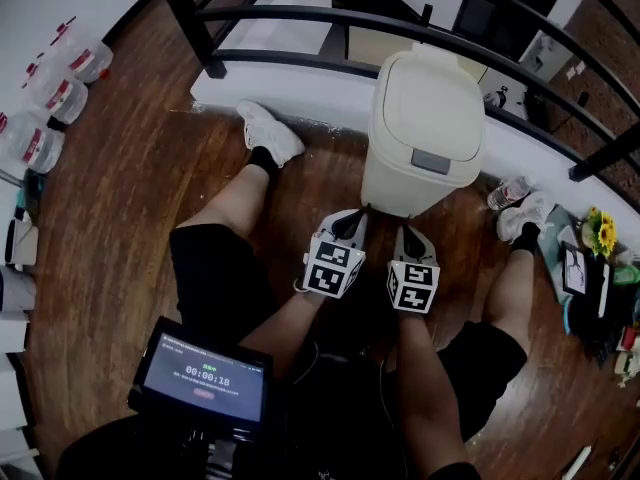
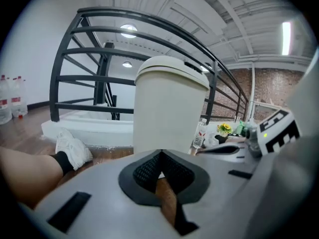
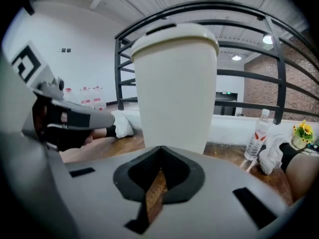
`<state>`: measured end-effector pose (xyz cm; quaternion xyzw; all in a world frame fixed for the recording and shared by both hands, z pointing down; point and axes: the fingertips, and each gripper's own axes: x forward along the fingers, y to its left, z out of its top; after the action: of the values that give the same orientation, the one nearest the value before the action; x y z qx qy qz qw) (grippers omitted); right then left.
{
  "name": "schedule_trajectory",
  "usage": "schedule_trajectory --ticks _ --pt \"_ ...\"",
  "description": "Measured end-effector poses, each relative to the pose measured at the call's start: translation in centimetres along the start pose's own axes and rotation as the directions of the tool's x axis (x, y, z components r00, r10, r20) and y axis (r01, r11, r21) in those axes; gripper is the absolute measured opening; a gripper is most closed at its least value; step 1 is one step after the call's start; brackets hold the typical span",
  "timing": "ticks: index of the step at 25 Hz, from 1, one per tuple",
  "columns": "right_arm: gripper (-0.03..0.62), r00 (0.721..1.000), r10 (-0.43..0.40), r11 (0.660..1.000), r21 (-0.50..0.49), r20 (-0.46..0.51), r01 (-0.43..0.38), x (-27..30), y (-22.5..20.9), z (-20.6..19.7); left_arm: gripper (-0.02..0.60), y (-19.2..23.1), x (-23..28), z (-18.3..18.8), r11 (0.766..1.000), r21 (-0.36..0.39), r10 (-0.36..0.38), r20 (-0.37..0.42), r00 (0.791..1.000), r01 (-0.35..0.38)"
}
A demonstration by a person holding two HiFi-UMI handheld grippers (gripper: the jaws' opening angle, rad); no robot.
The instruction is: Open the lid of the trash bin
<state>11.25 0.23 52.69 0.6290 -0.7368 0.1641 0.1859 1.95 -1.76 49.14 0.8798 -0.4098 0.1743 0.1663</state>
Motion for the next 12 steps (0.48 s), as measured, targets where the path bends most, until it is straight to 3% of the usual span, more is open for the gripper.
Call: schedule_trajectory --ticks 5,9,12 --pt "0.005 0.990 -0.022 0.999 0.027 0.142 0.018 -4.2 -0.9 3.7 -0.002 -1.1 -3.3 0.8 0.999 0.018 0.028 0.050 0.998 -0.029" --pt "0.005 0.960 -0.026 1.000 0.006 0.280 0.025 -8.1 -0.3 6.0 -0.002 -2.9 -5.7 2.1 1.000 0.009 0.025 0.101 0.995 -0.026" --pt "0.005 0.944 -0.020 0.999 -0.022 0.330 0.029 -10.5 0.4 6.8 -0.002 -4.3 -6.9 2.6 0.998 0.047 0.022 0.121 0.992 -0.028"
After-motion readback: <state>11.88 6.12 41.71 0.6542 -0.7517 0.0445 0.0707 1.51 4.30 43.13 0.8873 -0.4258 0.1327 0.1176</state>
